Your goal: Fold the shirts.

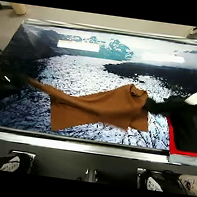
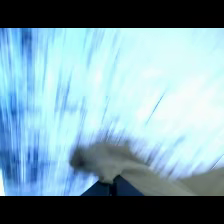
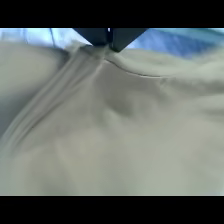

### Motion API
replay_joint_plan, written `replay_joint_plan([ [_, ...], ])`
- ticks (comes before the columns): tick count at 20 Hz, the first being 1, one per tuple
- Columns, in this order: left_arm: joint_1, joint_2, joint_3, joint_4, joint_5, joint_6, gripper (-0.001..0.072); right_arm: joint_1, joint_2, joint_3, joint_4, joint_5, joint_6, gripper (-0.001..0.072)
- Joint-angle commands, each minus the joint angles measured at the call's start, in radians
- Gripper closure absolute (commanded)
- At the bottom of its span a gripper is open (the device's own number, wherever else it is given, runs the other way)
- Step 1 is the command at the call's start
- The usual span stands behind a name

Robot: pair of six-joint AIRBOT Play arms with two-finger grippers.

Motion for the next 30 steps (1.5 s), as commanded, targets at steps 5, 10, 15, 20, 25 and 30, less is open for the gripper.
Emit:
replay_joint_plan([
  [5, 0.003, 0.321, 0.769, 0.002, 0.153, -0.078, 0.0684, 0.0, 0.419, 0.777, -0.244, -0.355, 0.101, 0.0695],
  [10, 0.003, 0.383, 0.817, 0.088, 0.149, -0.14, 0.0685, 0.0, 0.501, 0.802, -0.324, -0.3, 0.147, 0.0695],
  [15, 0.003, 0.289, 0.794, 0.233, -0.032, -0.136, 0.0684, 0.0, 0.429, 0.802, -0.392, -0.237, 0.171, 0.0695],
  [20, 0.003, 0.08, 0.525, 0.202, -0.126, -0.098, 0.0683, 0.0, 0.095, 0.777, -0.384, 0.171, 0.172, 0.0692],
  [25, -0.043, -0.252, 0.294, 0.186, -0.023, -0.072, 0.0684, 0.002, -0.333, 0.694, -0.237, -0.035, 0.223, 0.0693],
  [30, -0.056, -0.505, 0.336, 0.031, -0.004, -0.077, 0.0682, 0.002, -0.568, 0.694, -0.02, -0.2, 0.324, 0.0692],
])
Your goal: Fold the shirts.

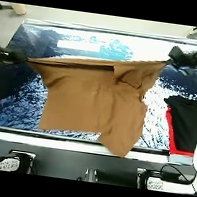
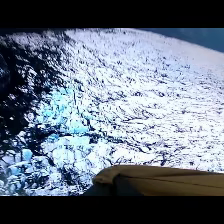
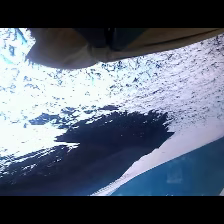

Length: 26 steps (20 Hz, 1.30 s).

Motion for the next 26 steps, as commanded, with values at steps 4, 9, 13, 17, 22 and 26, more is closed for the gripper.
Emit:
replay_joint_plan([
  [4, -0.026, -0.215, -0.004, -0.188, -0.027, 0.002, 0.0661, 0.062, -0.203, -0.005, 0.113, -0.073, 0.064, 0.0661],
  [9, 0.075, -0.216, 0.058, -0.095, -0.399, 0.051, 0.0064, 0.007, -0.146, 0.027, 0.015, 0.18, -0.02, 0.0256],
  [13, 0.144, -0.132, -0.187, -0.073, -0.481, 0.086, 0.017, -0.03, -0.069, -0.169, -0.09, 0.436, -0.079, 0.0339],
  [17, 0.136, -0.06, -0.49, -0.123, -0.333, 0.175, 0.0166, -0.019, 0.052, -0.491, -0.121, 0.319, -0.124, 0.034],
  [22, 0.109, -0.061, -0.55, -0.177, -0.236, 0.177, 0.0166, -0.019, 0.073, -0.539, -0.153, 0.315, -0.143, 0.0337],
  [26, 0.037, -0.061, -0.555, -0.191, -0.118, 0.106, 0.0378, -0.019, 0.073, -0.581, -0.235, 0.277, -0.112, 0.0285],
])
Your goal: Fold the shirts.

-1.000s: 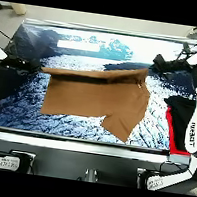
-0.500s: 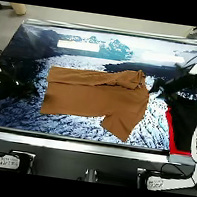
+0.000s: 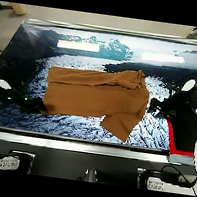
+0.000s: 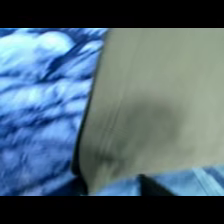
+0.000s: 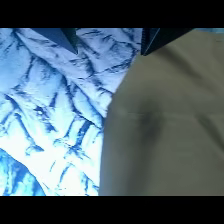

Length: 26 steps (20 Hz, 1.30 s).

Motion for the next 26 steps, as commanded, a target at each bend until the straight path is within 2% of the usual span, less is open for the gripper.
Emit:
replay_joint_plan([
  [1, -0.051, 0.002, -0.016, -0.008, 0.109, -0.044, 0.0453, 0.001, 0.005, -0.064, -0.047, -0.046, 0.015, 0.0285],
  [2, -0.061, 0.002, -0.016, -0.008, 0.117, -0.043, 0.0615, 0.001, 0.005, -0.093, -0.02, -0.084, 0.014, 0.0285],
  [3, -0.066, 0.002, -0.016, -0.008, 0.119, -0.044, 0.0681, 0.001, 0.005, -0.12, 0.017, -0.13, 0.013, 0.0285],
  [6, -0.069, 0.016, -0.016, -0.008, 0.113, -0.043, 0.0682, 0.001, -0.013, -0.17, 0.121, -0.261, -0.006, 0.0285],
  [10, -0.069, 0.071, -0.016, -0.008, 0.114, -0.043, 0.0682, 0.001, -0.074, -0.171, 0.239, -0.33, -0.031, 0.0292],
  [13, -0.069, 0.105, -0.006, -0.008, 0.114, -0.043, 0.0682, 0.001, -0.098, -0.171, 0.258, -0.344, -0.027, 0.0357],
  [14, -0.069, 0.114, 0.005, -0.008, 0.113, -0.044, 0.0682, 0.001, -0.1, -0.171, 0.266, -0.338, -0.027, 0.043],
  [16, -0.068, 0.132, 0.046, -0.008, 0.096, -0.044, 0.0683, 0.001, -0.097, -0.167, 0.273, -0.317, -0.032, 0.0693],
  [18, -0.069, 0.175, 0.133, -0.007, 0.056, -0.039, 0.0686, -0.004, -0.063, -0.111, 0.269, -0.243, -0.078, 0.0694],
  [20, -0.069, 0.29, 0.274, 0.018, 0.063, -0.04, 0.0687, -0.004, 0.058, 0.031, 0.258, -0.203, -0.173, 0.0697],
  [22, -0.069, 0.439, 0.484, 0.073, 0.116, -0.04, 0.0686, -0.004, 0.25, 0.249, 0.201, -0.214, -0.183, 0.0696],
  [24, -0.069, 0.578, 0.738, 0.112, 0.204, -0.04, 0.0685, -0.004, 0.476, 0.464, 0.111, -0.301, -0.18, 0.0695],
  [26, -0.069, 0.686, 0.926, 0.172, 0.332, -0.05, 0.0685, -0.004, 0.689, 0.574, 0.017, -0.464, -0.181, 0.0696],
])
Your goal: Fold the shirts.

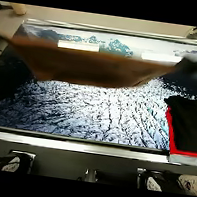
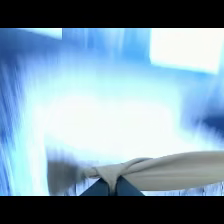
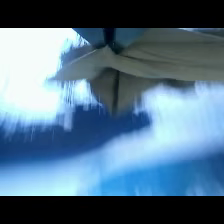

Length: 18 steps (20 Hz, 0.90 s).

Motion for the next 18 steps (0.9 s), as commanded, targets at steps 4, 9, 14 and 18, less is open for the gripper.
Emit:
replay_joint_plan([
  [4, 0.001, 0.282, 0.33, 0.117, 0.175, -0.124, 0.0685, 0.0, 0.486, 0.201, -0.239, -0.202, 0.118, 0.0696],
  [9, 0.001, 0.254, 0.33, 0.181, 0.09, -0.072, 0.0685, 0.0, 0.459, 0.201, -0.257, -0.076, 0.118, 0.0695],
  [14, 0.001, 0.039, 0.306, 0.214, -0.211, -0.042, 0.0685, 0.0, 0.268, 0.198, -0.273, 0.175, 0.076, 0.0695],
  [18, -0.016, -0.217, 0.126, 0.214, -0.307, -0.023, 0.0685, 0.001, -0.085, 0.101, -0.246, 0.427, 0.084, 0.0696],
])
